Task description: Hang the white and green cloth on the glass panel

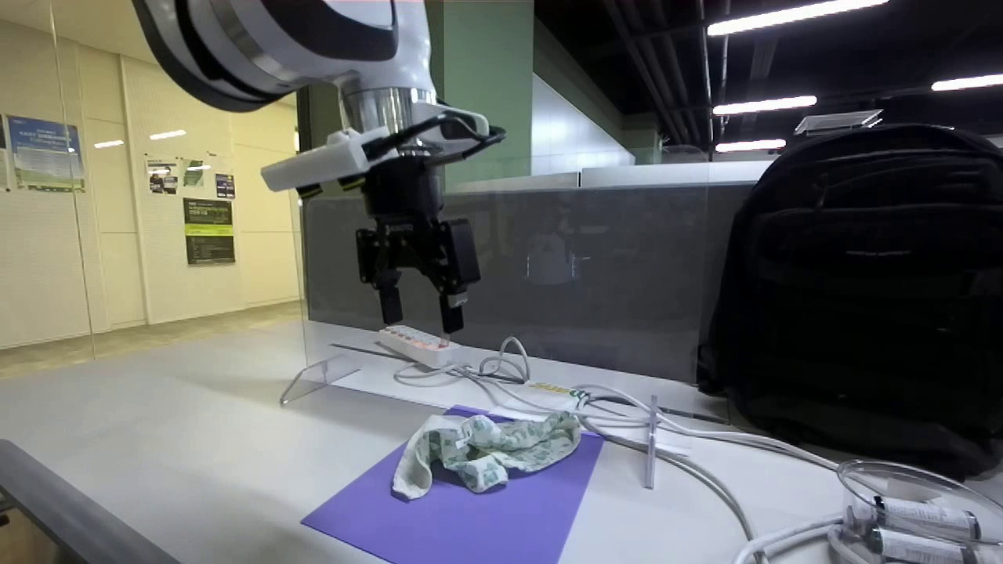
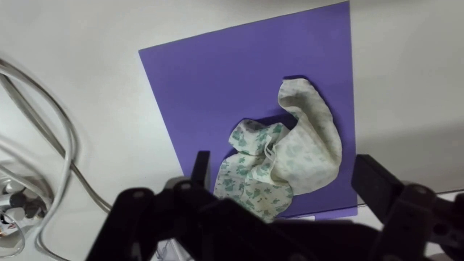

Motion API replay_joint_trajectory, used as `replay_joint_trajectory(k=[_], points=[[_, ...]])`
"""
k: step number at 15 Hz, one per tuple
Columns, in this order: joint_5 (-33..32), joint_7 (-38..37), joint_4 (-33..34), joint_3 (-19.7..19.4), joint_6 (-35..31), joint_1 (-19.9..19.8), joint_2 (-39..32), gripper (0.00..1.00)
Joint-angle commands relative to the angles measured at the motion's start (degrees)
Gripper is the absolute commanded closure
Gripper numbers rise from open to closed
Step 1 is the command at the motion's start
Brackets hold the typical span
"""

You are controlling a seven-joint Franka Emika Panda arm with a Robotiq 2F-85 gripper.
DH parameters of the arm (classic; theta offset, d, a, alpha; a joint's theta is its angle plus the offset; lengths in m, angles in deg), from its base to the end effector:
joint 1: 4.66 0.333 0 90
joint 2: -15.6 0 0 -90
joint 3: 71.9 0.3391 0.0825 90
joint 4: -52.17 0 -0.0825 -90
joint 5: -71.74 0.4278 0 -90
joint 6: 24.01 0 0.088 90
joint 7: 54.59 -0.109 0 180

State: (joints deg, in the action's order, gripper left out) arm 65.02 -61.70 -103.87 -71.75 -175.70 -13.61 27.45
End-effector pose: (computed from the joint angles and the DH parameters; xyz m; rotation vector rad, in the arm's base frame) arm 0.4250 -0.0628 0.2865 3.0583 -0.2730 0.1995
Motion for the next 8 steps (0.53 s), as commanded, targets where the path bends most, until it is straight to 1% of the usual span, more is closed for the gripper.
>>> replay_joint_trajectory(k=[1, 4, 6, 8], points=[[-4.67, -5.17, 2.63, 1.57, -4.29, 0.34, -6.0, 0.0], [-6.19, -7.24, 4.95, 1.27, -5.44, 1.04, -10.31, 0.0], [-5.49, -7.12, 6.77, 0.26, -4.92, 1.75, -13.21, 0.0], [-2.9, -5.33, 8.88, -0.77, -3.69, 2.4, -16.39, 0.0]])
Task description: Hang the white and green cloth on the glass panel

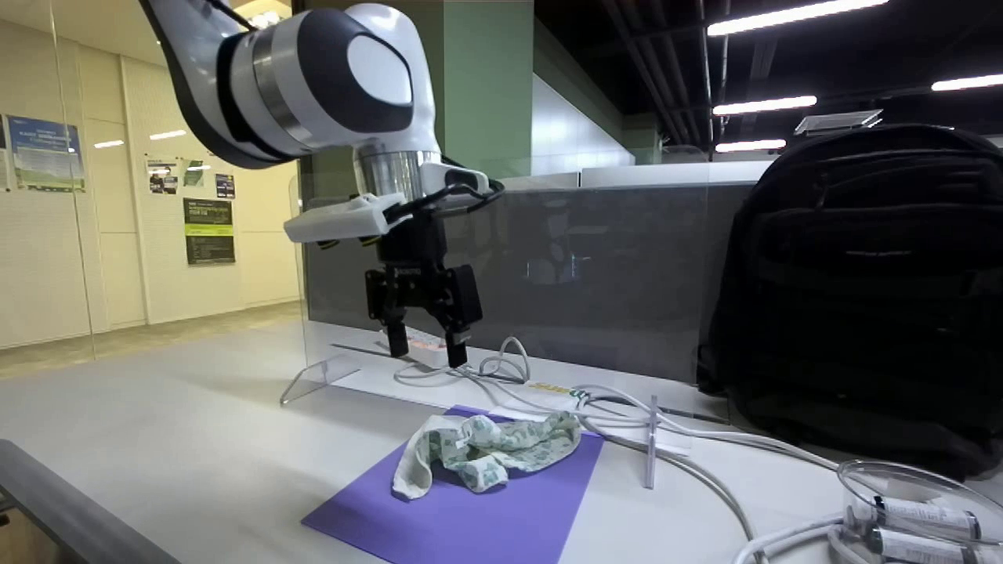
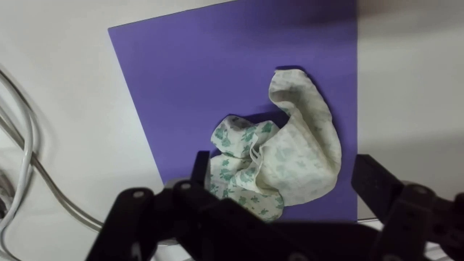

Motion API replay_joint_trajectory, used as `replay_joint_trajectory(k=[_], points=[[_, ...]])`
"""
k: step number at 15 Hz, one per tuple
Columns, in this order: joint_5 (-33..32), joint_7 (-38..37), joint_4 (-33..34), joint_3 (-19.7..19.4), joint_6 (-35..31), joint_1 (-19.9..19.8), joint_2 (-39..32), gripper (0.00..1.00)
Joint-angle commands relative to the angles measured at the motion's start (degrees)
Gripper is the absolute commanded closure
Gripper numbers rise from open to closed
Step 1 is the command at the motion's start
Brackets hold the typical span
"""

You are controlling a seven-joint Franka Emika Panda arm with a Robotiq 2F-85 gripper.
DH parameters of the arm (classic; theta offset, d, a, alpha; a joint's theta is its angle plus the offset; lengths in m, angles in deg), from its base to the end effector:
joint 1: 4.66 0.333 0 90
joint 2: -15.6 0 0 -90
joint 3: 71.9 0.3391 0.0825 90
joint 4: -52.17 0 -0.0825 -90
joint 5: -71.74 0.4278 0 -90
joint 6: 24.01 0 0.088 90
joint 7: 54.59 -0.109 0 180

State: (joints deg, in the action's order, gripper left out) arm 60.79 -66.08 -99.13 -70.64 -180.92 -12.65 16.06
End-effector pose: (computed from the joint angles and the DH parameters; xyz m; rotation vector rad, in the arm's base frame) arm 0.4564 -0.0466 0.2399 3.0491 -0.2231 0.1667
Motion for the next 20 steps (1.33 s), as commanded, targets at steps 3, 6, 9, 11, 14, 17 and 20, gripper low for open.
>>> replay_joint_trajectory(k=[3, 6, 9, 11, 14, 17, 20], points=[[4.48, 0.25, 6.75, -3.34, 1.38, 2.0, -9.42, 0.0], [8.15, 2.1, 8.88, -3.79, 0.48, 2.38, -12.78, 0.0], [11.02, 3.56, 10.87, -3.88, 0.31, 2.57, -15.43, 0.0], [12.55, 4.58, 11.98, -3.73, 0.45, 2.42, -16.93, 0.0], [13.77, 5.53, 13.35, -3.88, 0.85, 2.35, -18.85, 0.0], [13.92, 5.31, 14.22, -4.22, 0.64, 2.62, -20.49, 0.0], [13.78, 5.4, 14.82, -4.41, 0.62, 2.71, -21.71, 0.26]])
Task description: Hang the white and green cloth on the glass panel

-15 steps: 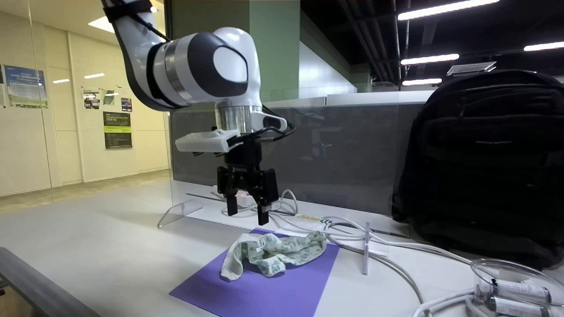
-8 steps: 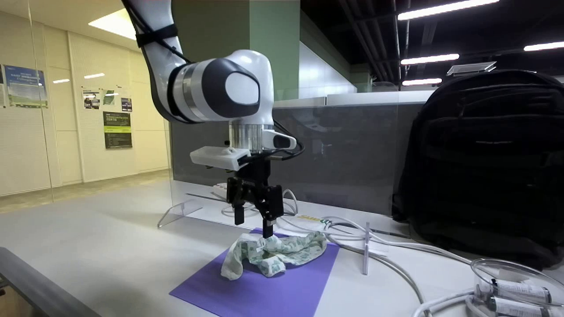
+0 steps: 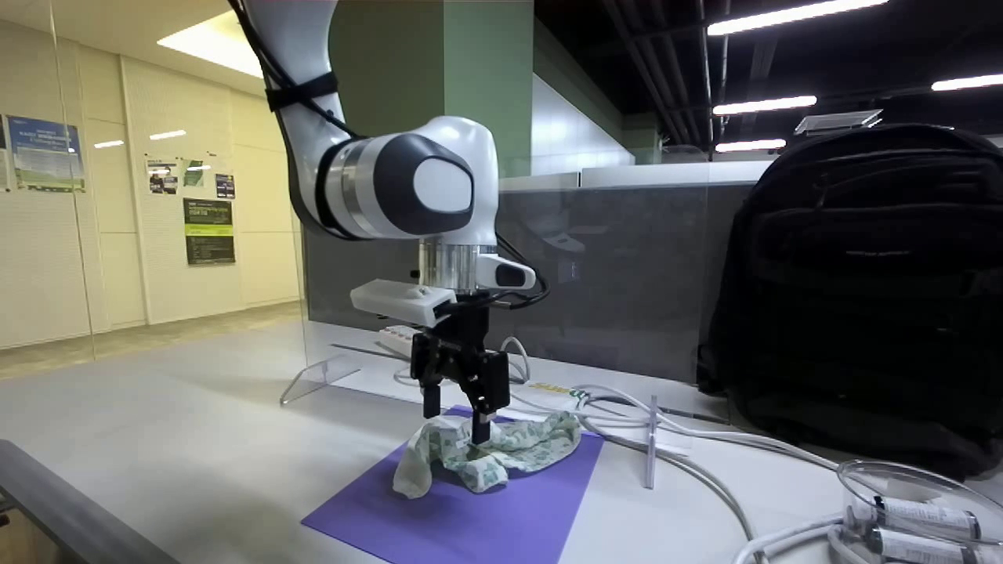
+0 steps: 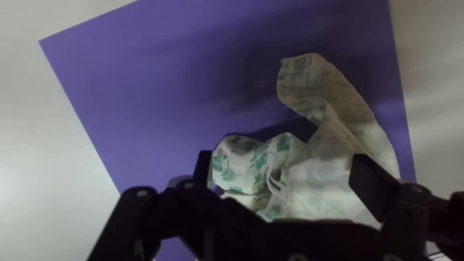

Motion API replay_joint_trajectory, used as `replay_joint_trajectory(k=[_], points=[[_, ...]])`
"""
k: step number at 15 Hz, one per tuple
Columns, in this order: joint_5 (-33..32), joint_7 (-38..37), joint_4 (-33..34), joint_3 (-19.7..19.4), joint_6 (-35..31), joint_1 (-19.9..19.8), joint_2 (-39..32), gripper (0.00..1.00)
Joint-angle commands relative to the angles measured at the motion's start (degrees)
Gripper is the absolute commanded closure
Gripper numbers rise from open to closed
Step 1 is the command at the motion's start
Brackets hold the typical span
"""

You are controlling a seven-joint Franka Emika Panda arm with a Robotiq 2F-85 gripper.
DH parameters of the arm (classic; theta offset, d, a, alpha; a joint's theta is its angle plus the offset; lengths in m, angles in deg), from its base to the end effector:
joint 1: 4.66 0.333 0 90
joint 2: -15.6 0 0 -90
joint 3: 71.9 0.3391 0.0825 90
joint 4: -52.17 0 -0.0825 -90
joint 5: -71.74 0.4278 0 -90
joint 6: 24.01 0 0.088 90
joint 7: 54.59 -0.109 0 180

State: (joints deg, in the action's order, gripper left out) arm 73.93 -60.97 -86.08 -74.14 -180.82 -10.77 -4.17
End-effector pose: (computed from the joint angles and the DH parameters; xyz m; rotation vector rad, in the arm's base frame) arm 0.5088 -0.0774 0.1477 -3.1066 0.4540 0.0324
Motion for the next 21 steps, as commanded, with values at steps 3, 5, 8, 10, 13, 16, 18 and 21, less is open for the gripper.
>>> replay_joint_trajectory(k=[3, 5, 8, 10, 13, 16, 18, 21], points=[[1.23, 0.81, 1.96, -0.51, 0.98, 0.54, -1.65, 0.49], [1.43, 1.24, 1.89, -0.35, 1.15, 0.46, -1.49, 0.62], [1.71, 1.78, 1.76, -0.21, 1.42, 0.35, -1.25, 0.82], [2.07, 1.99, 1.71, -0.12, 1.78, 0.25, -1.11, 0.96], [2.88, 3.09, 1.0, 0.36, 2.43, 0.1, 0.12, 1.0], [3.54, 4.47, -0.03, 1.1, 3.07, 0.1, 2.87, 1.0], [4.36, 5.63, -1.02, 1.82, 3.26, 0.15, 5.92, 1.0], [6.05, 6.74, -2.42, 2.95, 4.66, 0.69, 12.05, 1.0]])
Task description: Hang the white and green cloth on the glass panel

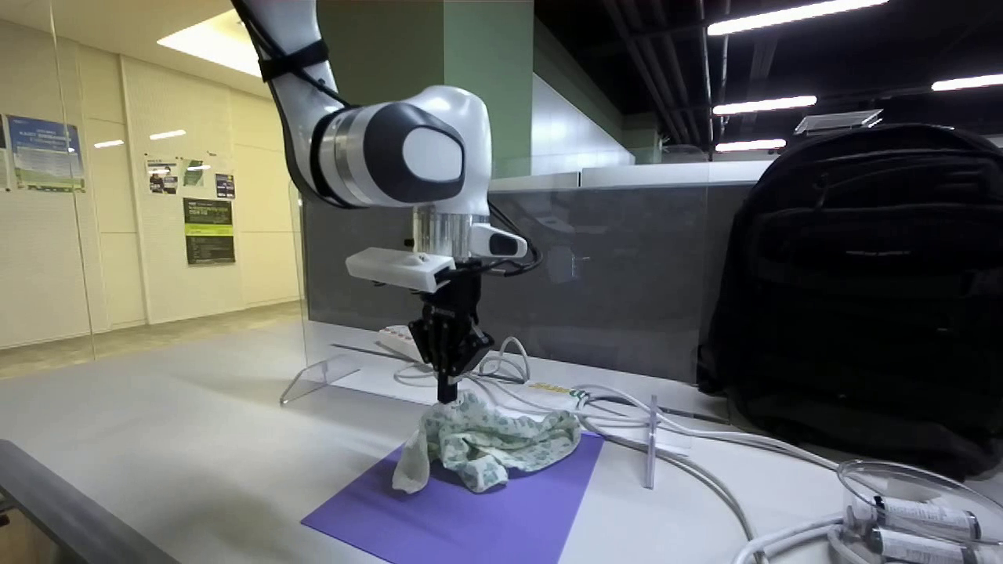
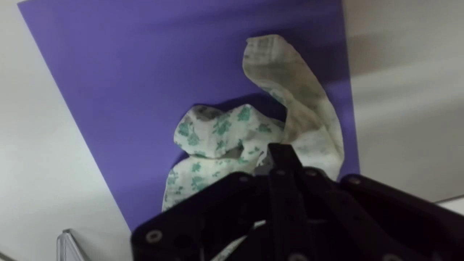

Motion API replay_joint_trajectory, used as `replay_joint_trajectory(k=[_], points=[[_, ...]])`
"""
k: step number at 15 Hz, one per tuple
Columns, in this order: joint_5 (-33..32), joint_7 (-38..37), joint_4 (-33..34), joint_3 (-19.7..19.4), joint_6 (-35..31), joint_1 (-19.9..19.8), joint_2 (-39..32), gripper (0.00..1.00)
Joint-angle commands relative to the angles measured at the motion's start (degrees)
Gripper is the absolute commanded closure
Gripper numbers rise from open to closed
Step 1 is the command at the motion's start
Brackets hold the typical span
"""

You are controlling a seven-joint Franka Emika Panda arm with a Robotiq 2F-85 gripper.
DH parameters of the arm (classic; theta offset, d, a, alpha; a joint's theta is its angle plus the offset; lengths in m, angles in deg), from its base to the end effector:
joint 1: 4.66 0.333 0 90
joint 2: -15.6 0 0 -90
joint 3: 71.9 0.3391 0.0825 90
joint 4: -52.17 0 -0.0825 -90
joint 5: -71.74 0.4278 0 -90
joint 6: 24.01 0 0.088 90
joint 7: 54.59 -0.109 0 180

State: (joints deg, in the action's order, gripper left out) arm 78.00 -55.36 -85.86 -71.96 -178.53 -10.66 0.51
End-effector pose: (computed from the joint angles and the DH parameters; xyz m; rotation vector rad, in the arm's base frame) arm 0.5221 -0.0590 0.1877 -3.0763 0.3355 -0.0412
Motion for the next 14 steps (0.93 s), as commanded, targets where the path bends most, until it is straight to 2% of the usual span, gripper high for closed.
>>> replay_joint_trajectory(k=[1, 5, 10, 11, 12, 14], points=[[0.97, -0.2, -2.77, 0.32, 4.29, 1.53, 9.89, 1.0], [-1.1, -1.17, -2.95, 0.33, 11.81, 3.65, 20.82, 1.0], [-1.59, -1.76, 0.88, 1.11, 19.22, 5.19, 33.48, 1.0], [-2.58, -2.27, 2.25, 1.2, 21.16, 4.82, 34.72, 1.0], [-1.12, -0.13, 0.49, 0.66, 17.78, 5.41, 31.68, 1.0], [-1.11, -0.04, 0.5, 0.65, 19.08, 5.47, 34.16, 0.99]])
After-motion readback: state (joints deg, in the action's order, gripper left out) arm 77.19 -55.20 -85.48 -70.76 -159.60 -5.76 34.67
